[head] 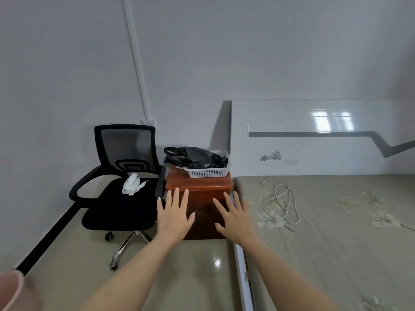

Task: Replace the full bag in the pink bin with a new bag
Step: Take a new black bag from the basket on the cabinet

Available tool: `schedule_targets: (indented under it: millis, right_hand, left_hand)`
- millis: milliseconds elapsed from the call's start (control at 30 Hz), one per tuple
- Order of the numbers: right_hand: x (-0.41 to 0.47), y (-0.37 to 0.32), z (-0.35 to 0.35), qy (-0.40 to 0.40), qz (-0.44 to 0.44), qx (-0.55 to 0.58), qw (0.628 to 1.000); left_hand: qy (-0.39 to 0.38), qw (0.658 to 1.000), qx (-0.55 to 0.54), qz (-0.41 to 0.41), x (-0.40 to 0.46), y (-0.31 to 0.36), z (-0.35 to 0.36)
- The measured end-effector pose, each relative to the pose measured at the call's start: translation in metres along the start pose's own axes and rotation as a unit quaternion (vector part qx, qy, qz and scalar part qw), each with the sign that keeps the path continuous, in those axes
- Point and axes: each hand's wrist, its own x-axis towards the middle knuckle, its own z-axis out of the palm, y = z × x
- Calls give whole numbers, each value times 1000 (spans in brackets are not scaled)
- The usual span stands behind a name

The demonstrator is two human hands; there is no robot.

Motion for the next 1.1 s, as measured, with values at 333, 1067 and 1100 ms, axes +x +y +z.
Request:
schedule_targets:
  millis: [333, 1067, 1100]
  right_hand:
    - [253, 42, 45, -31, -126, 33, 991]
    - [688, 6, 232, -210, -276, 93, 933]
    - [704, 1, 238, -220, -281, 97, 929]
  left_hand:
    - [-18, 996, -3, -89, 206, -35, 52]
    - [-26, 699, -442, -561, 540, -154, 247]
    - [-25, 662, -469, -584, 544, -163, 254]
